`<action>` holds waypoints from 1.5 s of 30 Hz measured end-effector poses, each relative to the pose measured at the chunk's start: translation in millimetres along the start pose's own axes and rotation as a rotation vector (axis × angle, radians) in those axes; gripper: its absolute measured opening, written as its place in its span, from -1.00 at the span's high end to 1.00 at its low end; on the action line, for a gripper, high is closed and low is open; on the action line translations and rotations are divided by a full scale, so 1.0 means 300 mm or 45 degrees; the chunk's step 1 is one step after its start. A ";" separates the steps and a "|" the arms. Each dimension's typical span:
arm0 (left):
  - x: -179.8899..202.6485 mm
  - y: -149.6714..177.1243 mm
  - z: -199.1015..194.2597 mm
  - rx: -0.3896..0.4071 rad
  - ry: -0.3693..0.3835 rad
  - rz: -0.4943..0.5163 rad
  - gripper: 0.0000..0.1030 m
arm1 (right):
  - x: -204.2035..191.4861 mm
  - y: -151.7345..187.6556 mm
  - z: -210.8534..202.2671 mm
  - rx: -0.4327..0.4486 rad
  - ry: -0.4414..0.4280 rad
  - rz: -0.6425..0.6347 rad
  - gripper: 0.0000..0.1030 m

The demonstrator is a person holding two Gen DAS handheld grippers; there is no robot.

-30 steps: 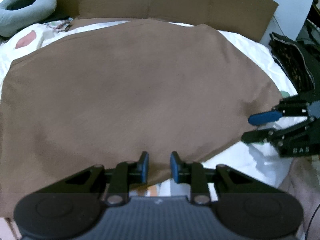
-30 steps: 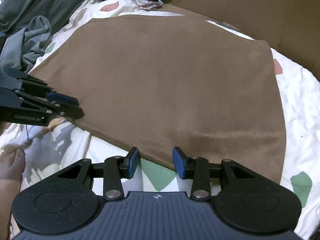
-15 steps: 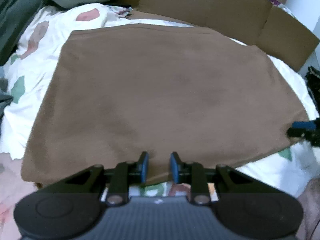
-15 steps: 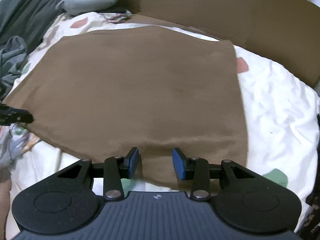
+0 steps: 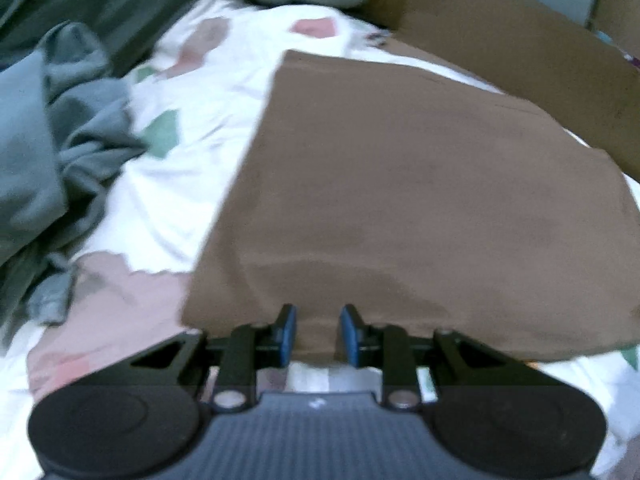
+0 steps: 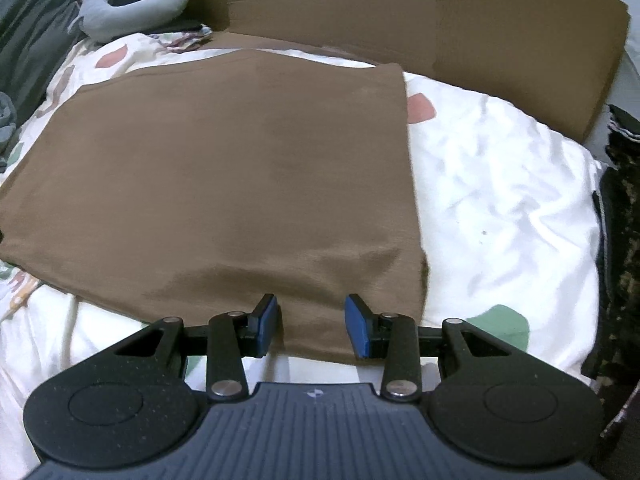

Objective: Fold clothes
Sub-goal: 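Move the left gripper to a corner of the folded brown shirt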

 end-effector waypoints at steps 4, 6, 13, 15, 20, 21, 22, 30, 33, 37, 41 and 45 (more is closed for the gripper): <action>-0.072 0.009 0.007 -0.002 -0.070 -0.046 0.47 | 0.033 0.006 -0.003 -0.003 0.027 0.026 0.14; -0.109 -0.003 0.009 0.000 -0.095 -0.074 0.47 | 0.046 0.006 -0.002 -0.005 0.034 0.038 0.14; -0.182 0.001 0.003 0.000 -0.106 -0.149 0.59 | 0.065 0.012 -0.006 -0.011 0.064 0.051 0.14; -0.183 0.004 0.005 -0.005 -0.107 -0.150 0.62 | 0.074 0.015 -0.012 -0.018 0.068 0.071 0.15; -0.191 0.006 0.012 -0.013 -0.098 -0.175 0.63 | 0.100 0.032 -0.029 -0.022 0.068 0.101 0.21; -0.196 0.006 0.014 -0.016 -0.092 -0.187 0.64 | 0.103 0.035 -0.031 -0.022 0.069 0.100 0.26; -0.199 0.007 0.014 -0.018 -0.089 -0.194 0.67 | 0.107 0.037 -0.032 -0.025 0.072 0.100 0.35; -0.224 0.014 -0.049 -0.028 -0.021 -0.281 0.26 | 0.138 0.027 -0.069 -0.037 0.065 0.161 0.47; -0.241 0.021 -0.063 -0.019 0.082 -0.402 0.26 | 0.152 0.026 -0.083 -0.031 0.056 0.202 0.47; -0.283 0.049 -0.043 -0.036 0.258 -0.705 0.23 | 0.164 0.033 -0.084 -0.041 0.057 0.225 0.46; -0.295 0.062 -0.019 -0.039 0.332 -0.801 0.16 | 0.149 0.026 -0.087 -0.038 0.049 0.212 0.46; -0.324 0.066 0.016 -0.039 0.336 -0.897 0.14 | 0.134 0.019 -0.090 -0.035 0.042 0.199 0.46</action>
Point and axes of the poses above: each gripper's, at about its wrist camera, not at the fingertips, and z roughly the way its jaws point, x to its right, y to its underside, the point moved 9 cm from there along z, roughly the way its jaws point, and after that the axes turned 1 degree about z, right-handed, at the moved point
